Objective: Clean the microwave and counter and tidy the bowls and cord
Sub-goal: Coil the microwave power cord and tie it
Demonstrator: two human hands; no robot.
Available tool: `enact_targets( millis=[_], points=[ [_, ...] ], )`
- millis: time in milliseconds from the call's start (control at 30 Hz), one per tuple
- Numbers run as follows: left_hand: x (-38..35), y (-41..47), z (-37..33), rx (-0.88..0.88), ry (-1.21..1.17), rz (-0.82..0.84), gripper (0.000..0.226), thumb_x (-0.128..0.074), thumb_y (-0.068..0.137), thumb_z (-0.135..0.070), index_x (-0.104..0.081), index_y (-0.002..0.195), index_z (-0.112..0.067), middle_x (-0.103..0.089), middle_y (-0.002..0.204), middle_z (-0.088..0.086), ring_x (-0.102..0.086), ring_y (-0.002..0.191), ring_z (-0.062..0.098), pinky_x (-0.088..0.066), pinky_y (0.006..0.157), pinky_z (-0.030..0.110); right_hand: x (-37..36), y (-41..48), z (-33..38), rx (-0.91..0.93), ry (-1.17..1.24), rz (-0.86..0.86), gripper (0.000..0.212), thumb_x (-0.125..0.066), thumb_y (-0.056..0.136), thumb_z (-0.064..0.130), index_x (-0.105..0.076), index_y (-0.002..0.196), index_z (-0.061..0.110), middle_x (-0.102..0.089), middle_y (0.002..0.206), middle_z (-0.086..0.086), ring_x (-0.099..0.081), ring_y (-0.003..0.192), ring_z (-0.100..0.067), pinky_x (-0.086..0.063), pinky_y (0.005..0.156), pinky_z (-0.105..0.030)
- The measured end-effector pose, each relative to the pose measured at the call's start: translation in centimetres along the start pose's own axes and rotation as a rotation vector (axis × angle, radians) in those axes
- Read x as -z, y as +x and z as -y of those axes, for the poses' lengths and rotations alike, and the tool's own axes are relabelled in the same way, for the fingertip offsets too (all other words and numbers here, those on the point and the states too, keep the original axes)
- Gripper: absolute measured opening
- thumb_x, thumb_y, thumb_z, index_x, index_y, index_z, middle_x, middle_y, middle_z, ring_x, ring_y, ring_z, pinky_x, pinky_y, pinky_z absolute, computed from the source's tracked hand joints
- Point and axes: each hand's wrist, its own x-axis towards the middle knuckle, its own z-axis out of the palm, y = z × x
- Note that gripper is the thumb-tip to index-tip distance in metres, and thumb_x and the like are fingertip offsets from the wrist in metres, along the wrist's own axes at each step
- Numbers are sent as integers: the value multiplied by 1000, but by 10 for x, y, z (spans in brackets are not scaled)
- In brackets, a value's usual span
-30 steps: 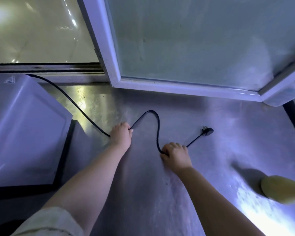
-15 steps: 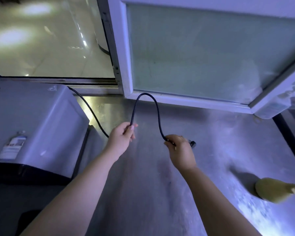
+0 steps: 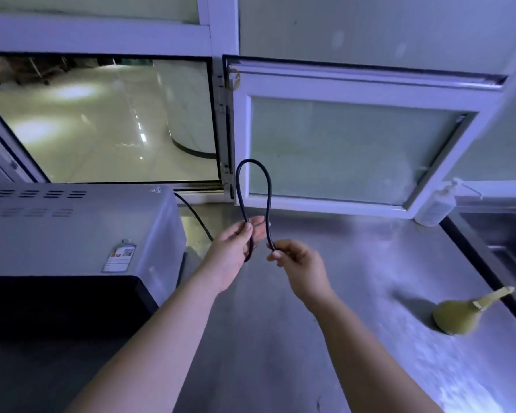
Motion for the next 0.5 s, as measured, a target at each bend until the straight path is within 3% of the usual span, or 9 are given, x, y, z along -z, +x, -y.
enact_targets(
  millis=[133,233,333,433,500],
  points=[
    [0,-10,-13,30,-36,47,29,-41,100,-16,-58,119,-2,-68,117,16,-61,118,25,-45,102,33,-17,-7,9,-57,-48,-12,12,-62,91,5,-71,96,11,-65,73,5,-55,55,2,-44,58,-11],
    [-1,-18,-18,29,9,59,38,-50,91,-30,-56,119,-5,-70,109,15,-64,111,25,-52,84,32,-28,-12,16,-42,-110,6,11,-62,91,7,-71,96,11,-64,74,5,-57,55,-6,-44,58,-11],
    [0,-25,-26,25,80,10,23,-53,94,-20,-61,109,-4,-71,93,17,-66,97,30,-52,66,35,-37,-17,24,7,-144,68,11,-62,90,4,-69,97,9,-63,72,7,-54,55,-12,-44,56,-12],
    [-2,-31,-37,31,81,-22,16,-45,100,-9,-60,102,-2,-66,74,12,-69,85,30,-53,58,35,-41,-22,33,34,-150,125,9,-62,90,3,-65,94,10,-63,73,0,-54,57,-14,-46,56,-17],
    [-1,-32,-46,8,70,-38,17,-41,102,-7,-58,100,-2,-61,67,8,-70,77,27,-54,58,35,-42,-23,34,53,-145,148,10,-62,89,3,-65,91,12,-65,73,-3,-57,62,-16,-52,63,-27]
  ],
)
